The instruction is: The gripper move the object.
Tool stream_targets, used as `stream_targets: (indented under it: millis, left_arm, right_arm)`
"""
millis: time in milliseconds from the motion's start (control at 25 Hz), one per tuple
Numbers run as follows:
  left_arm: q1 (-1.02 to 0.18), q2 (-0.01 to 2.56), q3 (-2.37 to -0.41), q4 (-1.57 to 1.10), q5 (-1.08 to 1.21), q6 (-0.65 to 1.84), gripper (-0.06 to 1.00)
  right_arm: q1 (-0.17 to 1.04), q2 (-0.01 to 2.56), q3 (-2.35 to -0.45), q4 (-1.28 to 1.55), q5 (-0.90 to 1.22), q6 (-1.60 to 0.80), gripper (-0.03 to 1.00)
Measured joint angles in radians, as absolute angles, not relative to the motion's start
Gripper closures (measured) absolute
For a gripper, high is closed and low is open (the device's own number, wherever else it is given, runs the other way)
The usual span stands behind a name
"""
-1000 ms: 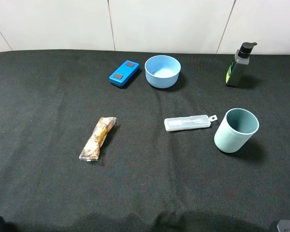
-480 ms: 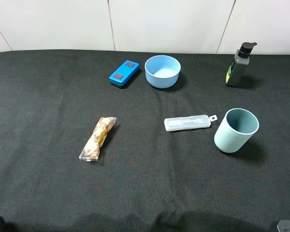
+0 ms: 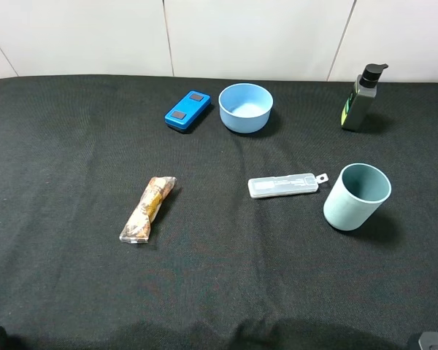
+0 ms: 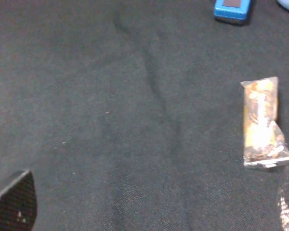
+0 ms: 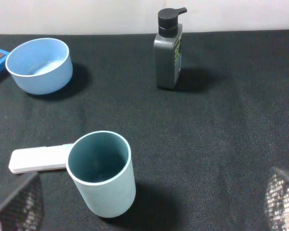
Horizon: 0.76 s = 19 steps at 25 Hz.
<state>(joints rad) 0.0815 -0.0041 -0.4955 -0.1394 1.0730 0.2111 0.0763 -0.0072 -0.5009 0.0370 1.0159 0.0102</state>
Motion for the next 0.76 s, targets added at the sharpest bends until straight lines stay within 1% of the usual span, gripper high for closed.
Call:
stream_targets:
  millis: [280, 760]
  left_arm:
    - [0.157, -0.004, -0.495, -0.139, 1.073, 0.211, -0.05]
    - [0.161, -0.004, -0.495, -0.139, 1.073, 0.211, -0.05]
  right_arm:
    - [0.076, -0.007, -0.501, 0.037, 1.016, 0.010, 0.27]
    - [0.076, -0.007, -0.501, 0.037, 1.016, 0.010, 0.27]
